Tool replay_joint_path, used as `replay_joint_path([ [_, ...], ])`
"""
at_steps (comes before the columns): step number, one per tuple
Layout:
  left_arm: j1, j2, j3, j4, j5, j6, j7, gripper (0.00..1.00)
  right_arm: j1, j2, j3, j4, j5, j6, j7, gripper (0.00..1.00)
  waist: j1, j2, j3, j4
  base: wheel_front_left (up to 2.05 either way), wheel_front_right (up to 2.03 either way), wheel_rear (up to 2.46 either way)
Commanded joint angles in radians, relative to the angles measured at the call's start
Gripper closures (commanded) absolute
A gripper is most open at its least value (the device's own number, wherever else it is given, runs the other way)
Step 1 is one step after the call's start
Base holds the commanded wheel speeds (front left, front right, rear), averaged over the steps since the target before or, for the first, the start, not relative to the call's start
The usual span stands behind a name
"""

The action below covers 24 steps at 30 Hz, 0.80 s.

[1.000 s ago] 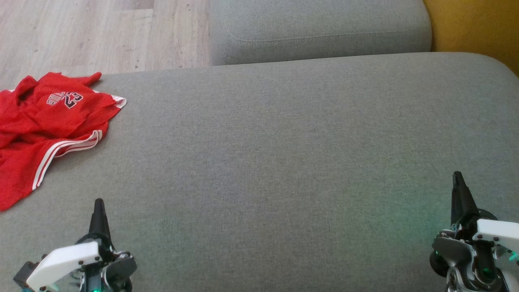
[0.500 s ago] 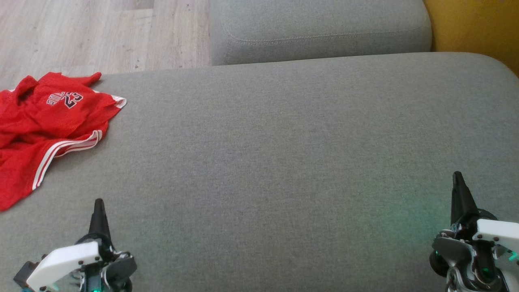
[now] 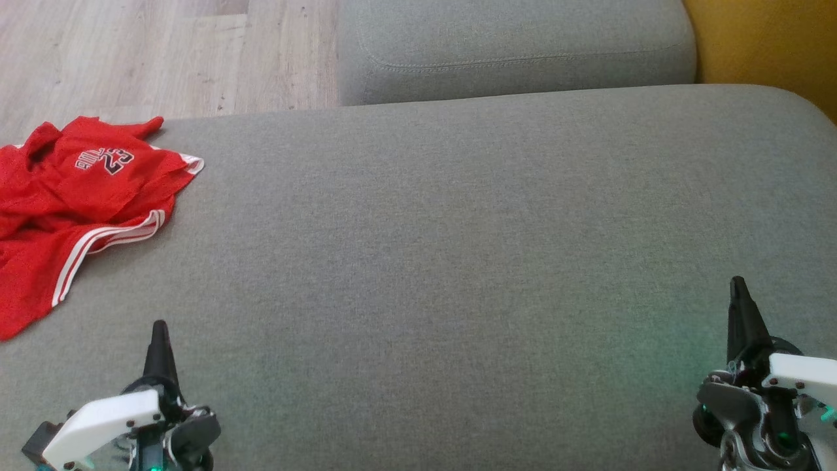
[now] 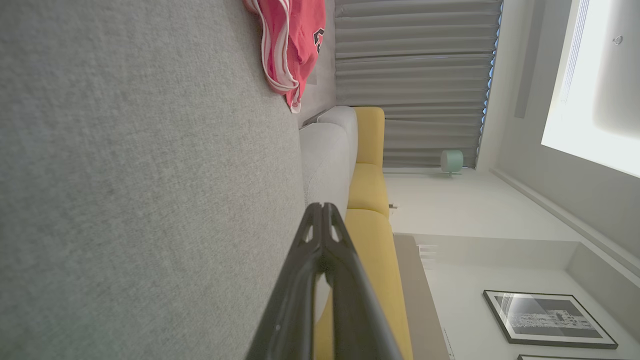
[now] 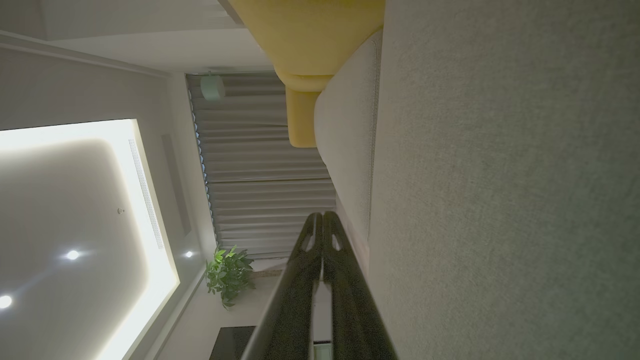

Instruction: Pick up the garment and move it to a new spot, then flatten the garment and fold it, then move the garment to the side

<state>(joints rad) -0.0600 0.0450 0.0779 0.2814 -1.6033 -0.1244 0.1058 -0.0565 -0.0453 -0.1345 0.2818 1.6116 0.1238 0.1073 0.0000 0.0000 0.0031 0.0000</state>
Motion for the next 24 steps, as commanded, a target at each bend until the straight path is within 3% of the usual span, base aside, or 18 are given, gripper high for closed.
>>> replay_joint_path([
  [1,-0.048,0.005,0.035,-0.037,-0.006,-0.006,0.007,1.00,-0.051,-0.005,0.021,-0.037,-0.003,0.007,0.006,1.00,0.0000,0.0000,0.000,0.000,0.00,0.00,0.00],
  [10,-0.048,0.005,0.035,-0.037,-0.006,-0.006,0.007,1.00,-0.051,-0.005,0.021,-0.037,-0.003,0.007,0.006,1.00,0.0000,0.0000,0.000,0.000,0.00,0.00,0.00],
  [11,0.000,0.000,0.000,0.000,0.000,0.000,0.000,0.00,0.000,0.000,0.000,0.000,0.000,0.000,0.000,0.00,0.0000,0.0000,0.000,0.000,0.00,0.00,0.00],
  [16,0.037,-0.003,-0.013,0.061,0.000,0.001,-0.002,0.00,0.037,0.005,0.004,0.063,0.000,-0.001,-0.002,0.00,0.0000,0.0000,0.000,0.000,0.00,0.00,0.00],
  [24,0.045,-0.002,-0.035,0.039,0.004,0.002,-0.026,0.00,0.043,0.004,0.025,0.049,-0.010,0.000,-0.025,0.00,0.0000,0.0000,-0.003,-0.001,0.00,0.00,0.00],
])
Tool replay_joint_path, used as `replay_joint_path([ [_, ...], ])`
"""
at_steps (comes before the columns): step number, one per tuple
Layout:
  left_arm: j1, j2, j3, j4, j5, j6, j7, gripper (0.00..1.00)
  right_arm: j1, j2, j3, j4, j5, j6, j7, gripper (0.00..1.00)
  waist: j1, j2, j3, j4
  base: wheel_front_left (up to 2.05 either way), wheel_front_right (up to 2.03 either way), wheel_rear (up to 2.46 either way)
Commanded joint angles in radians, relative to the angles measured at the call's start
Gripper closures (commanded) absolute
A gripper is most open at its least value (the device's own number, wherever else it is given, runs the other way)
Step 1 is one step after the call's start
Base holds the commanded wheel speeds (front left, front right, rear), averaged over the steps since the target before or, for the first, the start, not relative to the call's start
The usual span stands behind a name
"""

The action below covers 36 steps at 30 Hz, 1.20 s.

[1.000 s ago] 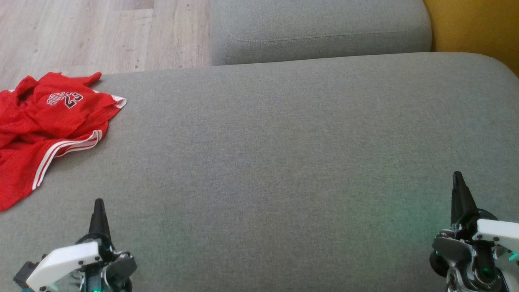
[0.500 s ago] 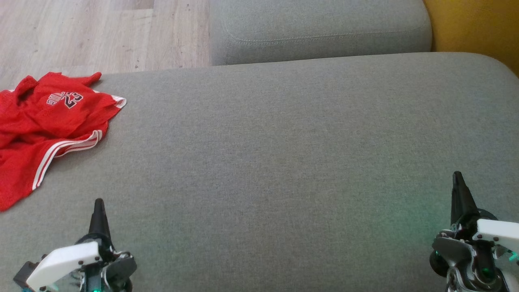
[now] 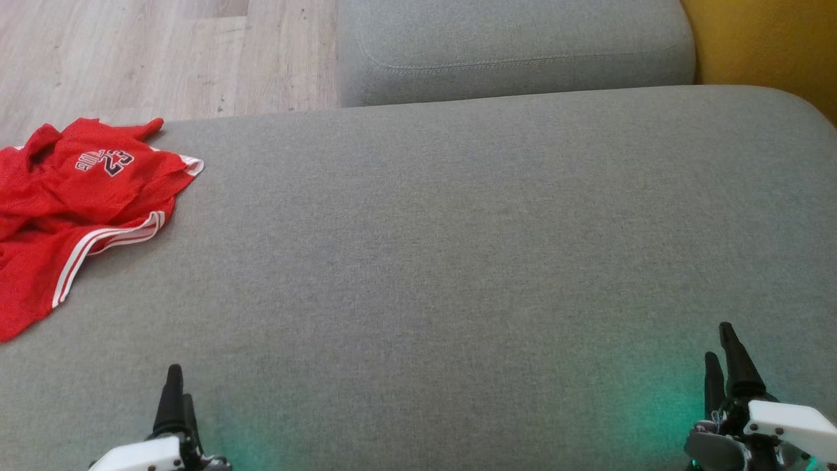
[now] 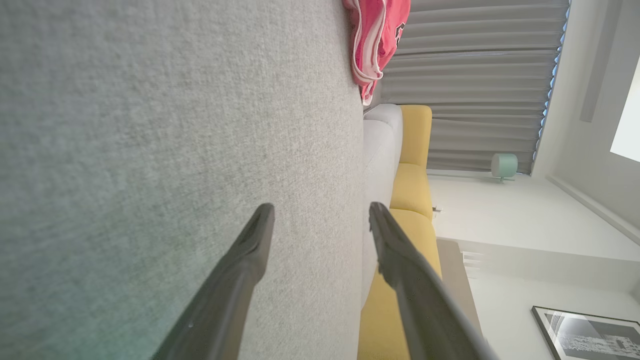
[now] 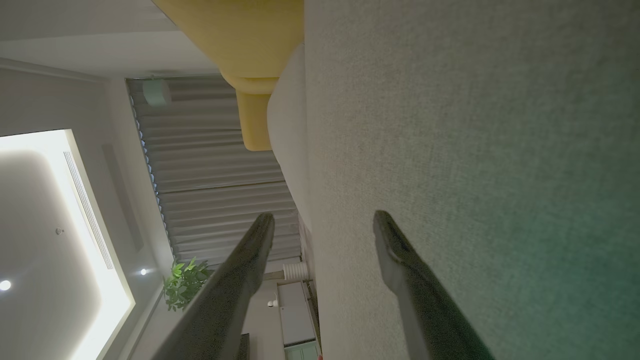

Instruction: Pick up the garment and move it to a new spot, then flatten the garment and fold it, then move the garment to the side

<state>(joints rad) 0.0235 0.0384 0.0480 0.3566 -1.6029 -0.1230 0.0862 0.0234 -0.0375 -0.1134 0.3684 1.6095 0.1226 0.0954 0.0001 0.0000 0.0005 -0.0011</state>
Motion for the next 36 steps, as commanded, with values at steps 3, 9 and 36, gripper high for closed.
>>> replay_joint_path([
  [3,-0.036,0.005,-0.012,-0.047,0.013,0.001,-0.015,0.00,-0.036,-0.004,0.008,-0.041,-0.021,0.001,-0.022,0.00,-0.0001,0.0000,-0.001,0.000,0.00,0.00,0.00],
  [9,-0.031,0.005,-0.020,-0.071,0.054,0.005,-0.033,0.00,-0.034,-0.004,0.008,-0.062,-0.075,0.001,-0.040,0.00,-0.0001,0.0000,-0.003,0.000,0.00,0.00,0.00],
  [36,-0.013,0.007,-0.083,-0.179,0.423,0.035,-0.109,0.00,-0.020,-0.006,0.068,-0.175,-0.479,0.003,-0.117,0.00,-0.0001,0.0000,-0.009,0.000,0.00,0.00,0.00],
])
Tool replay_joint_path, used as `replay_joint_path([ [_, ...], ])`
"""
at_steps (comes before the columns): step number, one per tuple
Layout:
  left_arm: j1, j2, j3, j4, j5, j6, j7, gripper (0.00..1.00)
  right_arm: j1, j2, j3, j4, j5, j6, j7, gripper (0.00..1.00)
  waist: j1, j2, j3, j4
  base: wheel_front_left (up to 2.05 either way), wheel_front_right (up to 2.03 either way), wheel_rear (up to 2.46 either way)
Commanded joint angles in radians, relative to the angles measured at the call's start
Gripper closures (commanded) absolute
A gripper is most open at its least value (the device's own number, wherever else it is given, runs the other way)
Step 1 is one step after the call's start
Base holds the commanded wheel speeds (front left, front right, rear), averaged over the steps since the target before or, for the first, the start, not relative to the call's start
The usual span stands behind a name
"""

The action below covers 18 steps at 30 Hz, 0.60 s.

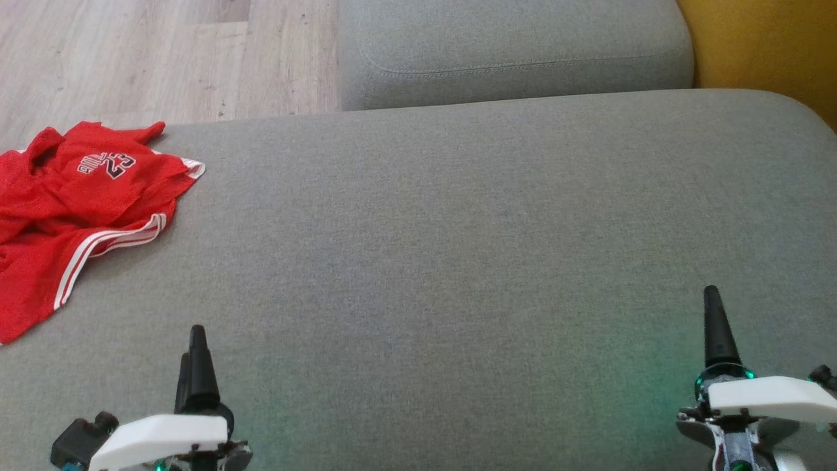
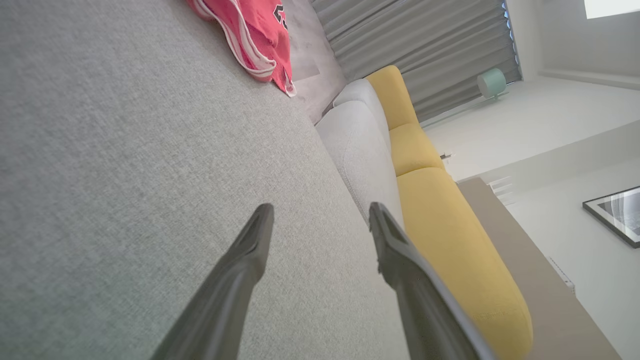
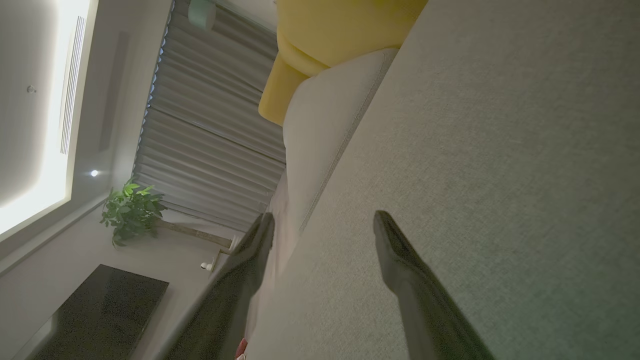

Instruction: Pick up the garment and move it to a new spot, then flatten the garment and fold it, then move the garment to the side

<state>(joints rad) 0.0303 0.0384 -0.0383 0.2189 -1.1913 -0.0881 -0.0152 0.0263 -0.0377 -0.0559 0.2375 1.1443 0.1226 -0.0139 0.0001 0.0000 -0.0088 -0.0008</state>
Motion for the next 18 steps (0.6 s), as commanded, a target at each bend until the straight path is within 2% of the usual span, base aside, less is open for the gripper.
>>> replay_joint_path([
  [1,-0.018,0.007,0.002,-0.043,0.028,0.001,-0.010,0.00,-0.022,-0.006,0.014,-0.045,-0.027,0.003,-0.010,0.00,-0.0001,0.0000,0.000,0.000,0.00,0.00,0.00],
  [18,0.010,0.008,-0.035,-0.052,0.308,0.014,-0.063,0.00,-0.012,-0.008,0.074,-0.030,-0.285,0.004,-0.064,0.00,-0.0001,0.0000,-0.010,0.002,0.00,0.00,0.00],
])
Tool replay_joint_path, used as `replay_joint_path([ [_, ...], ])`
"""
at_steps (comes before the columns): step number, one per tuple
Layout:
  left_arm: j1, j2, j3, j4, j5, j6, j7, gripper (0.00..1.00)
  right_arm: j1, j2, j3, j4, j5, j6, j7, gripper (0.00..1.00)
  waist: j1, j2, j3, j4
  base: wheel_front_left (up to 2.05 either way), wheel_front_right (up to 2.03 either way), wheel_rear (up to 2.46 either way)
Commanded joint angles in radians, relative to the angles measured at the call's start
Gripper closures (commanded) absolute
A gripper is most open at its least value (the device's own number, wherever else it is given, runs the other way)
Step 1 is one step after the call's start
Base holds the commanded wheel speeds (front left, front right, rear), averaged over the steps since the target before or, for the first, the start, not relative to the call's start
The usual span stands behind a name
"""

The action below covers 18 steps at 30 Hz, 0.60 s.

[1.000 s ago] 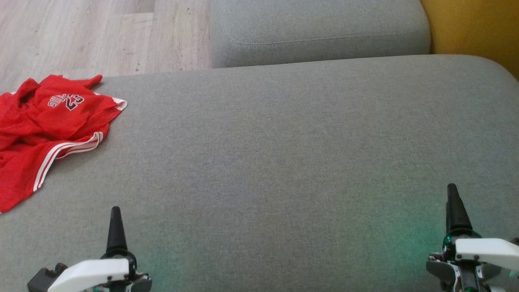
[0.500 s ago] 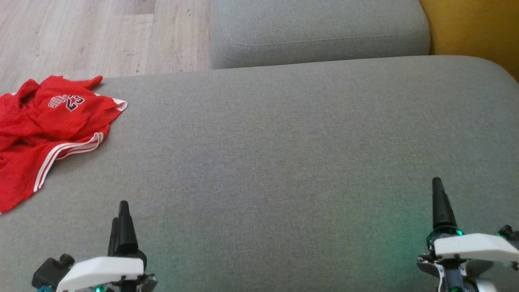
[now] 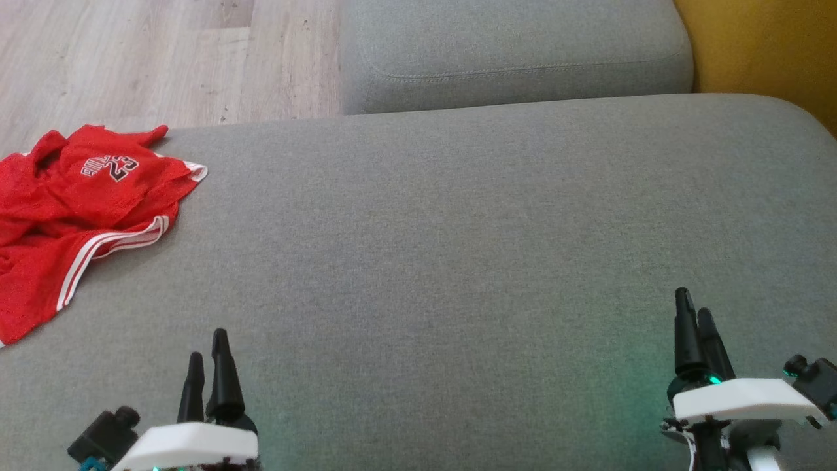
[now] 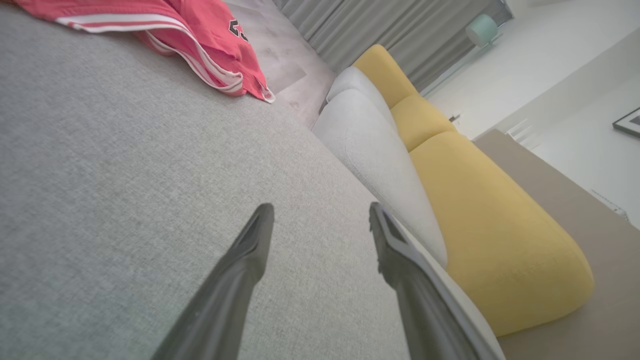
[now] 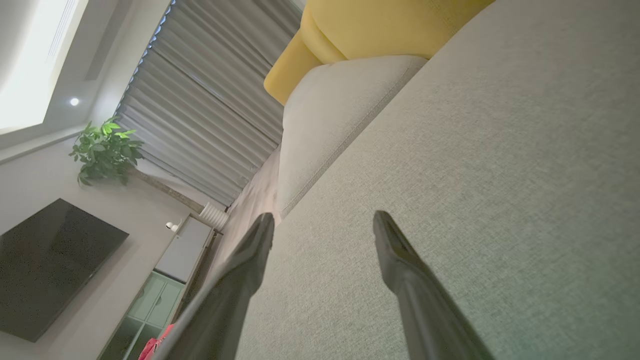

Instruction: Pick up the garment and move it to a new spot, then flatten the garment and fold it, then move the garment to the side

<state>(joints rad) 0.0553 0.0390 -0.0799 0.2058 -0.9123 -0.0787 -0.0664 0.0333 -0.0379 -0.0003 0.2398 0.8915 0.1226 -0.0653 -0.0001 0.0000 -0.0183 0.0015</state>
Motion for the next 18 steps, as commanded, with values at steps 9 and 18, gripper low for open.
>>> replay_joint_path([
  [9,-0.008,0.008,-0.011,-0.032,0.156,0.010,-0.038,0.00,-0.022,-0.008,0.046,-0.019,-0.156,0.005,-0.039,0.00,0.0001,0.0000,-0.003,0.000,0.00,0.00,0.00],
  [18,-0.005,0.008,-0.026,-0.010,0.267,0.018,-0.062,0.00,-0.027,-0.009,0.065,-0.010,-0.263,0.005,-0.062,0.00,0.0001,0.0000,-0.006,0.005,0.00,0.00,0.00],
])
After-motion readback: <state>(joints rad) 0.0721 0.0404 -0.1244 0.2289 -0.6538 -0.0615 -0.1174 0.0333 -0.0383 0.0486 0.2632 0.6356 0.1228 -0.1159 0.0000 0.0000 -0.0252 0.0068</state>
